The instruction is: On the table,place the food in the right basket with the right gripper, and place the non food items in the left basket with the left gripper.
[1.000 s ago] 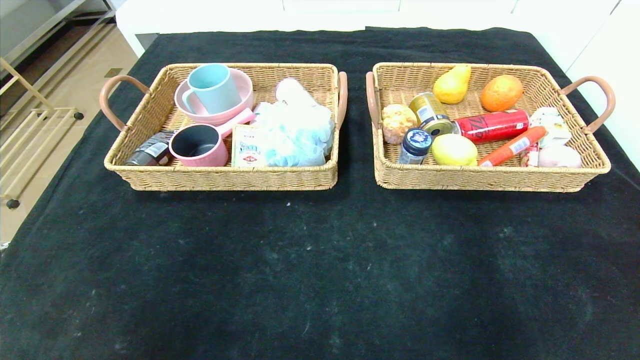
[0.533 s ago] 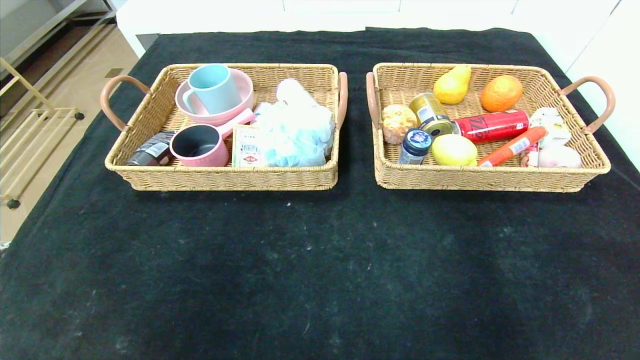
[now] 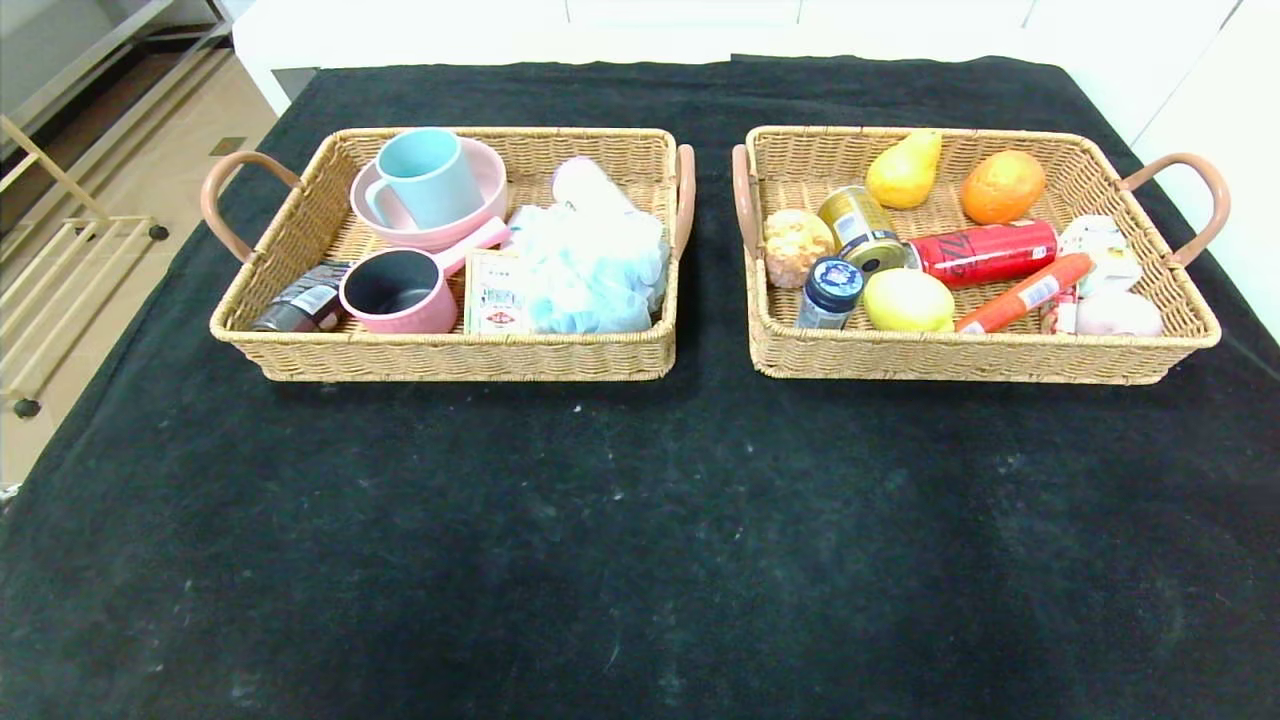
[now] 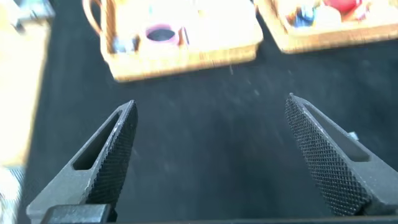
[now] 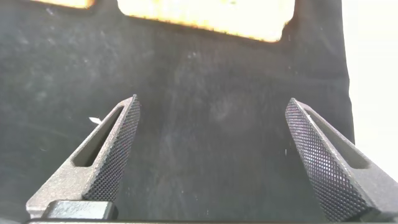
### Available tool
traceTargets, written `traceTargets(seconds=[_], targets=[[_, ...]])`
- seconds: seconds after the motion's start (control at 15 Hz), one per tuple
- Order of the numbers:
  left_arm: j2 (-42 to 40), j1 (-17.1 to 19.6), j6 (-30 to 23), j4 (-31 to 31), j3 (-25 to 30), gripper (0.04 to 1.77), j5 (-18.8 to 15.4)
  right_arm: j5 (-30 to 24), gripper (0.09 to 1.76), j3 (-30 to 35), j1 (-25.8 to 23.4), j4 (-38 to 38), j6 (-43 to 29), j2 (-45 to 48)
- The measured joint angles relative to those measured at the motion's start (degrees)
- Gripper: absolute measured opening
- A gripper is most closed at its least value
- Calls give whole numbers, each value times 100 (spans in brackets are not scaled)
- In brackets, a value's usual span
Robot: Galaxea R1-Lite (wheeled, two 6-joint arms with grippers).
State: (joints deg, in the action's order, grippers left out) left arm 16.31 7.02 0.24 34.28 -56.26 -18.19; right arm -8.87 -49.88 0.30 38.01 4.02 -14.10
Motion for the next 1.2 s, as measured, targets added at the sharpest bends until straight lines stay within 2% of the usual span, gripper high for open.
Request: traceTargets(seconds=[0.13,0.33,0.4,0.53,0.67,0.87,1.0,1.07,1.2], targets=[[-55,-55,11,20,-18,171,39,1,171,396,-41,7,-1,267],[-132,-720,28,-63,-29,171,356,11,171,816,-23,7,-17,599],[-218,-818,41,-41,74,171,406,0,171,946,-10,0,-22,694],[-564,-798,49,-71,581,172,354,-2,171,1235,-1,-39,-17,925],[-937,-749,46,-427,1214,172,300,41,171,1591,-23,-350,-20,1172],[-1334,-724,57,-1727,2421,172,356,367,171,2266,-33,-1621,-276,1347],[-1488,-716,79,-2877,3378,172,667,706,171,3046,-33,-2821,-329,1386],[-1532,-712,85,-3260,3799,172,839,866,171,3528,-33,-3383,-273,1392],[-1591,-707,132,-3610,4537,172,1056,1107,171,4454,-33,-4435,18,1403]])
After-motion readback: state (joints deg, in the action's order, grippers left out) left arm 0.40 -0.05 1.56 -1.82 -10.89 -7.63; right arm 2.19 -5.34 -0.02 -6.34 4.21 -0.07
